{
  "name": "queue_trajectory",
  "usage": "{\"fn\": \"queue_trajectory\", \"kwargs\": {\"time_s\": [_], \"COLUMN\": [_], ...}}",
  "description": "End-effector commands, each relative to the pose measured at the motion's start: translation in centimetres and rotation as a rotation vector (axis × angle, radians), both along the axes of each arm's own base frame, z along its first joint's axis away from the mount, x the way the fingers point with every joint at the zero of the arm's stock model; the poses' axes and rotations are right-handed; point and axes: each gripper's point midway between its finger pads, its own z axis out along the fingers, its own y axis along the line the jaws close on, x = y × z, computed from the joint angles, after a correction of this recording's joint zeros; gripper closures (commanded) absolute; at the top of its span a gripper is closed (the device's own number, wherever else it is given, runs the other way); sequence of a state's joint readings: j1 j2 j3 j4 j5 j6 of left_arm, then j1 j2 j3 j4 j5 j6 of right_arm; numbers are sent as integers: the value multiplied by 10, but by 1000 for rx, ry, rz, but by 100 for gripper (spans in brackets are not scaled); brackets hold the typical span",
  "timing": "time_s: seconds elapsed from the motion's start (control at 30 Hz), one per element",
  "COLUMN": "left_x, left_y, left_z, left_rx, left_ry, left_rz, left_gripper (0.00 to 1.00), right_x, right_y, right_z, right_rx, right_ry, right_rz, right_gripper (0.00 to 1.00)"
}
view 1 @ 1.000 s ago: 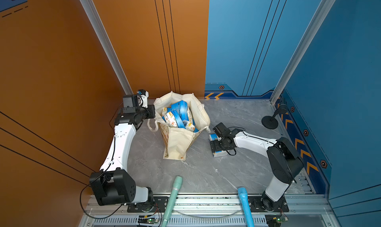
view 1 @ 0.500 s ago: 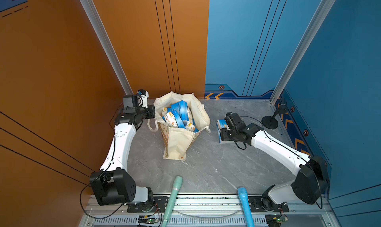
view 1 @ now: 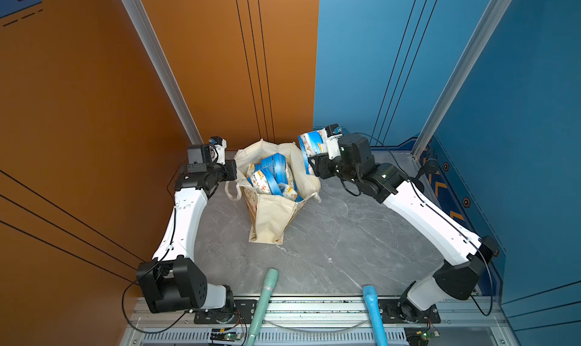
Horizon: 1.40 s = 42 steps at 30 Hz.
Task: Put tissues into the canvas bag
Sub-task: Place the pack of facial tissues in the canvas bag.
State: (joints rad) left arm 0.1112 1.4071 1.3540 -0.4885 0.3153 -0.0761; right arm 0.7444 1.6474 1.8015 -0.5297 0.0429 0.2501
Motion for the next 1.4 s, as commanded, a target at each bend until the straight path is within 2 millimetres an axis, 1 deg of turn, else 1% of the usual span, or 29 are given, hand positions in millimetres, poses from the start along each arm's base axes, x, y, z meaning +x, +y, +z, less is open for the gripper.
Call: {"fn": "queue_trajectory", "kwargs": {"time_s": [0.0, 0.1, 0.2, 0.3, 0.43, 0.6, 0.73, 0.87, 0.93, 1.03, 1.13, 1.23, 1.3, 1.37], "left_x": [-4, -4, -4, -4, -4, -4, -4, -4, -3, -4, -3, -3, -3, -3], "left_y": [0, 1, 1, 1, 1, 1, 1, 1, 1, 1, 1, 1, 1, 2], "left_z": [-19, -19, -19, -17, -16, -18, -17, -18, -18, -18, -19, -19, -20, -19], "left_rx": [-15, -16, -17, -16, -17, -17, -17, -18, -19, -19, -18, -18, -19, -18], "left_ry": [61, 61, 60, 57, 54, 58, 57, 60, 59, 60, 63, 62, 63, 61], "left_rz": [-2, 0, -1, -1, -2, -2, -2, -2, -2, -3, -2, -3, -3, 0], "left_gripper": [100, 100, 100, 100, 100, 100, 100, 100, 100, 100, 100, 100, 100, 100], "right_x": [-1, 5, 13, 22, 31, 34, 34, 30, 30, 27, 21, 13, 9, 8], "right_y": [40, 62, 71, 68, 62, 64, 65, 65, 64, 62, 60, 53, 44, 30], "right_z": [-6, -26, -48, -68, -89, -112, -123, -119, -119, -104, -80, -49, -26, -10], "right_rx": [9, 2, -26, -60, -110, -165, -189, -200, -206, -193, -161, -106, -53, -5], "right_ry": [10, 63, 109, 140, 180, 235, 263, 266, 266, 241, 204, 158, 114, 85], "right_rz": [120, 156, 150, 107, 59, 55, 55, 65, 66, 70, 91, 108, 106, 93], "right_gripper": [36, 36, 36, 36, 36, 32, 28, 19, 5, 3, 0, 0, 0, 0]}}
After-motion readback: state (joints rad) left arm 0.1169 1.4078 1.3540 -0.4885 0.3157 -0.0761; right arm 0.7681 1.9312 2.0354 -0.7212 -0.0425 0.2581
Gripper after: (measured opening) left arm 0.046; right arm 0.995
